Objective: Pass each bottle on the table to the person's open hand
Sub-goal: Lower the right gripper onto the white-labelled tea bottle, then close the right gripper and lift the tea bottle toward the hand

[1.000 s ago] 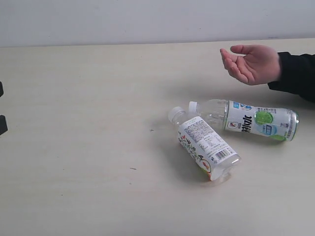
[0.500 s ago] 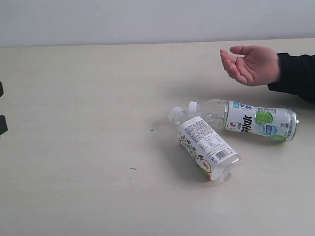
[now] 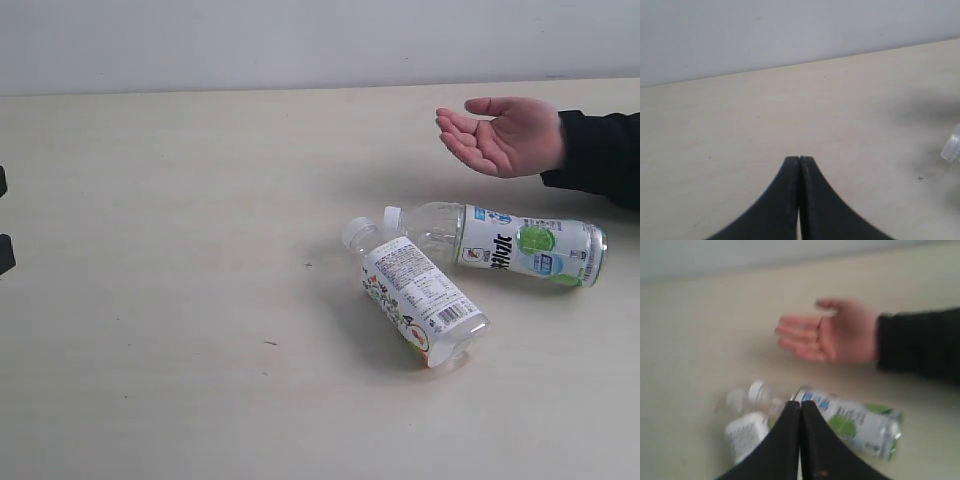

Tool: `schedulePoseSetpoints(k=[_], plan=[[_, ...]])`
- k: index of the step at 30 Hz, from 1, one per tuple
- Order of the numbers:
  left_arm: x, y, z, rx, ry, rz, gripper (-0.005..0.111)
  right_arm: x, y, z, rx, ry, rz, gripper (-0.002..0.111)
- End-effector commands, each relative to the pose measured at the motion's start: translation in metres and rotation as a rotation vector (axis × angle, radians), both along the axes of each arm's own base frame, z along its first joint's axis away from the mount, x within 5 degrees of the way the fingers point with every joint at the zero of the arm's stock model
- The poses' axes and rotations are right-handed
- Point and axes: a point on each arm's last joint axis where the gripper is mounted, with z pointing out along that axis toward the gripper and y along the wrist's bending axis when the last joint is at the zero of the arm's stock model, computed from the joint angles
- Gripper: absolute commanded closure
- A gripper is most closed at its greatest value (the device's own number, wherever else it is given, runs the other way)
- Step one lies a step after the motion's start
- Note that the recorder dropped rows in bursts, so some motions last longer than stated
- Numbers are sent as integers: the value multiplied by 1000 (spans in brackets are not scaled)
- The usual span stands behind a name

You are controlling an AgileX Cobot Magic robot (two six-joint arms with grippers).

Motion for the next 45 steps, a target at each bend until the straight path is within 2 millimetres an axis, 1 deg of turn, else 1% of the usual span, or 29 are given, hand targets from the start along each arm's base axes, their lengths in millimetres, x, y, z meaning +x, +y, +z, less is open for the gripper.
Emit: schedulePoseSetpoints(k=[1, 2, 3, 4, 7, 9, 10, 11, 12, 14, 17, 20, 24, 31, 35, 38, 40, 41, 43, 45], plan=[[-1, 1, -1, 3, 1, 2, 107, 41, 50, -48, -70, 363, 356, 108], [-1, 1, -1, 3, 1, 2, 107, 46, 61, -61, -103, 410, 386, 108], [-1, 1, -1, 3, 1, 2, 107, 52, 83, -85, -165, 491, 446, 108], [-1, 1, -1, 3, 1, 2, 107, 52, 94, -97, -194, 530, 479, 107], [-1, 1, -1, 3, 3, 1, 107, 50, 123, -120, -261, 593, 574, 98], [-1, 1, -1, 3, 3, 1, 107, 50, 135, -127, -291, 615, 623, 89], [-1, 1, -1, 3, 3, 1, 107, 50, 141, -130, -303, 617, 640, 82], [-1, 1, -1, 3, 3, 1, 107, 51, 149, -133, -330, 616, 663, 62], [-1, 1, -1, 3, 3, 1, 107, 52, 151, -138, -383, 623, 676, 36], [-1, 1, -1, 3, 3, 1, 107, 52, 152, -143, -421, 626, 687, 16], [-1, 1, -1, 3, 3, 1, 107, 56, 153, -147, -422, 616, 659, 18], [-1, 1, -1, 3, 3, 1, 107, 60, 155, -161, -431, 650, 649, 18], [-1, 1, -1, 3, 3, 1, 107, 62, 158, -173, -469, 648, 654, 18], [-1, 1, -2, 3, 5, 0, 107, 56, 176, -188, -546, 605, 673, 18], [-1, 1, -2, 3, 5, 0, 107, 57, 178, -201, -576, 619, 659, 19], [-1, 1, -2, 3, 5, 0, 107, 57, 179, -208, -581, 641, 653, 24], [-1, 1, -2, 3, 5, 0, 107, 57, 179, -211, -581, 652, 643, 28], [-1, 1, -2, 3, 5, 0, 107, 57, 179, -212, -581, 656, 640, 33], [-1, 1, -2, 3, 5, 0, 107, 57, 179, -213, -577, 659, 639, 47], [-1, 1, -2, 3, 5, 0, 107, 56, 180, -212, -558, 670, 634, 70]])
